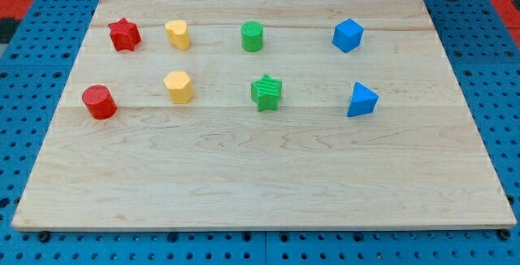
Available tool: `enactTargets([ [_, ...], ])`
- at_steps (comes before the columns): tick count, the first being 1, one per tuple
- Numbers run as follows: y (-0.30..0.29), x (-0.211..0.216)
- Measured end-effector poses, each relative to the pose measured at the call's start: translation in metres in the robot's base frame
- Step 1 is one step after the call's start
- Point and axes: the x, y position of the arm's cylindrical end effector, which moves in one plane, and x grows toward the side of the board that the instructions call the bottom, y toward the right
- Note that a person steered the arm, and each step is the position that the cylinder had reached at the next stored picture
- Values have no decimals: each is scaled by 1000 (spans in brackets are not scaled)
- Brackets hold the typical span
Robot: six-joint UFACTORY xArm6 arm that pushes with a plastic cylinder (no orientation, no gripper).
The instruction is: Push the green circle above the green star
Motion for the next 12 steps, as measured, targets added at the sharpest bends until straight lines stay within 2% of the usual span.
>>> enactTargets([
  [2,-20,165],
  [4,-19,177],
  [5,-19,210],
  [6,-21,217],
  [8,-42,162],
  [10,-147,165],
  [12,-215,151],
])
